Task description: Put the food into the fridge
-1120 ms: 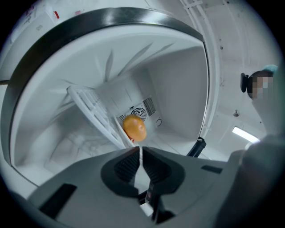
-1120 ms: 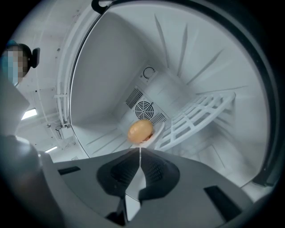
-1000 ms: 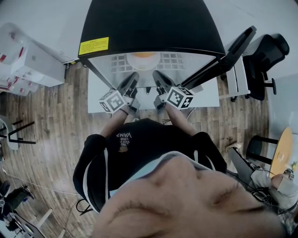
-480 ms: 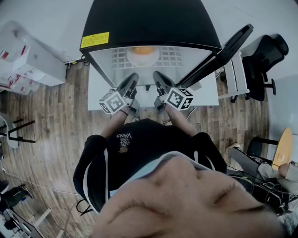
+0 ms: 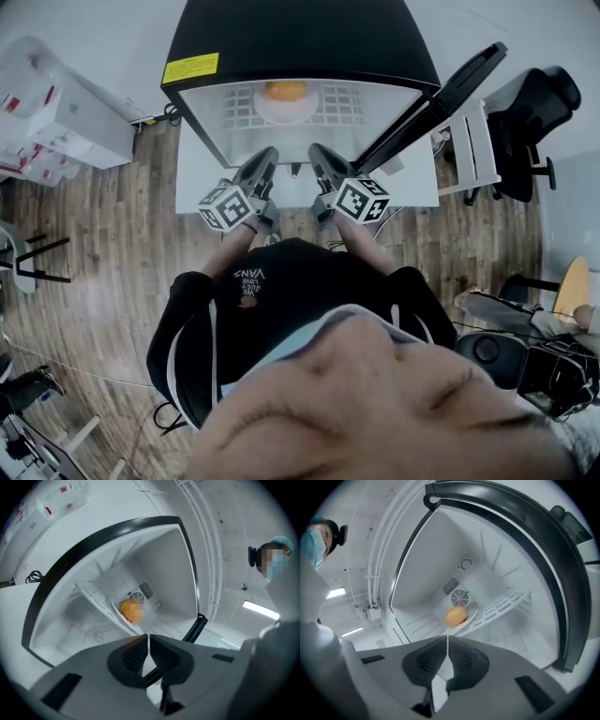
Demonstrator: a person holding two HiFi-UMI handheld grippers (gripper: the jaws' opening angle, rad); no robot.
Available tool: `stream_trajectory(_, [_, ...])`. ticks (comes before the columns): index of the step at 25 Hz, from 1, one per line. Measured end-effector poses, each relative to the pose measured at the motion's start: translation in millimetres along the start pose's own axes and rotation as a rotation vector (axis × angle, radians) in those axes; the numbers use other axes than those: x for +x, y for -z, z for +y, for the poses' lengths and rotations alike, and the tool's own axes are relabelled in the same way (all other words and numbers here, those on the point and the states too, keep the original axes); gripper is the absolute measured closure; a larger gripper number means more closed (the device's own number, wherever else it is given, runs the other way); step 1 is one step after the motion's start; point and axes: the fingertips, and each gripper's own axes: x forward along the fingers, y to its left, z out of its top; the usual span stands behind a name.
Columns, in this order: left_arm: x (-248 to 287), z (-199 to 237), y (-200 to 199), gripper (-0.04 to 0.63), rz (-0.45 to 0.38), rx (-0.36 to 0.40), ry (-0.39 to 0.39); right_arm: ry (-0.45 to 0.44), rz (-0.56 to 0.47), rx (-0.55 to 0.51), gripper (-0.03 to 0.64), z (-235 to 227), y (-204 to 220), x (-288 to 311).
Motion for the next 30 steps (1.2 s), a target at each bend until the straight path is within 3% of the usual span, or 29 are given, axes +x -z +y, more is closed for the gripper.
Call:
stream_trajectory(8, [-11, -15, 8, 0.572, 0.02, 0.09, -0.003, -0.007, 0.018, -0.046, 0.603, 8, 6, -16])
stream_trajectory(30, [-44, -44, 37, 0.572, 0.013, 0.144, -0.036, -0.021, 0.044, -0.131, 0.604, 26, 23, -58])
